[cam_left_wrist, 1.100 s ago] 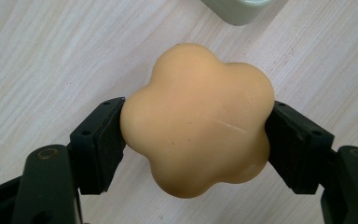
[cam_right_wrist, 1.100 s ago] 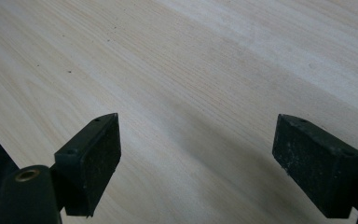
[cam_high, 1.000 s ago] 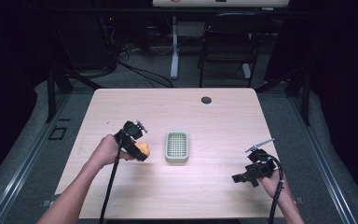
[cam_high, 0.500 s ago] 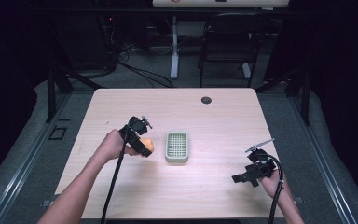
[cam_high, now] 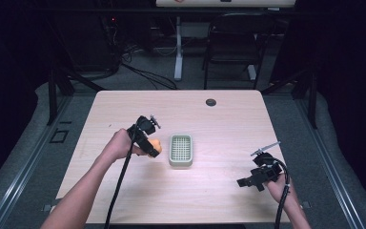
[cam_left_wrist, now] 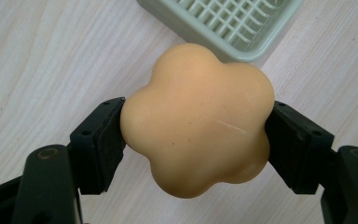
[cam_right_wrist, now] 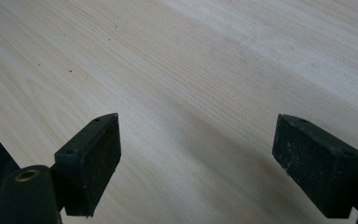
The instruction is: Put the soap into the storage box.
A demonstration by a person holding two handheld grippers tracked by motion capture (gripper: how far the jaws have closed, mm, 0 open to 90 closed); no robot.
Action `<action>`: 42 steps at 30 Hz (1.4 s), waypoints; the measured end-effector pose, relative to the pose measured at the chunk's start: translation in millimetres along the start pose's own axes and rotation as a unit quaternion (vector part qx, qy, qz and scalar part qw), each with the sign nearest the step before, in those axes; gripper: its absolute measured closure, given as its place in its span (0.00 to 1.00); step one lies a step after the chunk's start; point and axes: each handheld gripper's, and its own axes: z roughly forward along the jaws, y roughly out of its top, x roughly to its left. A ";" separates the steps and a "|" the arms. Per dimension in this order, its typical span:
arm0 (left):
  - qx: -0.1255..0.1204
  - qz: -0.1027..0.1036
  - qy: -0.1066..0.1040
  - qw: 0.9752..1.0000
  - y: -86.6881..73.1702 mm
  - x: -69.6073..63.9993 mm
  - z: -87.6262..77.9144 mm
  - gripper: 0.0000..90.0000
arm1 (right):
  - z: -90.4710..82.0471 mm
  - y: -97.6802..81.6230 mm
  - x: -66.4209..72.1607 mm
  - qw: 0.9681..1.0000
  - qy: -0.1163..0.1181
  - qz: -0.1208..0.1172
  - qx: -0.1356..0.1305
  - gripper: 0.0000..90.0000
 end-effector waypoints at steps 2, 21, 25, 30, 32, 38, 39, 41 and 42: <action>-0.003 0.002 0.000 1.000 2.9 -0.6 0.7 0.29 | -0.1 0.0 0.0 1.000 0.001 0.000 0.000 0.17; -0.006 0.019 -0.004 1.000 31.4 -6.5 10.8 0.29 | -0.1 0.2 0.7 1.000 0.000 0.002 -0.003 0.17; -0.005 0.022 -0.008 1.000 37.9 -7.7 12.8 0.29 | 0.3 0.1 0.6 1.000 0.001 0.003 -0.004 0.17; -0.007 0.026 -0.006 1.000 47.5 -10.1 19.5 0.29 | 0.3 0.0 0.5 1.000 0.002 0.002 -0.004 0.17; -0.005 0.025 -0.009 1.000 49.0 -10.4 20.5 0.29 | -0.1 -0.1 0.0 1.000 0.002 0.000 -0.001 0.17; -0.004 0.026 -0.011 1.000 57.3 -11.1 28.5 0.29 | 0.4 -0.1 0.4 1.000 0.003 0.002 -0.004 0.17; -0.005 0.025 -0.012 1.000 58.5 -11.2 29.9 0.29 | 0.4 -0.1 0.4 1.000 0.003 0.002 -0.004 0.17; -0.003 0.025 -0.013 1.000 60.5 -11.5 32.1 0.29 | -0.2 -0.1 -0.1 1.000 0.002 0.000 -0.001 0.17; 0.001 0.028 -0.013 1.000 62.1 -11.6 33.1 0.29 | -0.2 -0.2 -0.2 1.000 0.002 -0.001 -0.001 0.17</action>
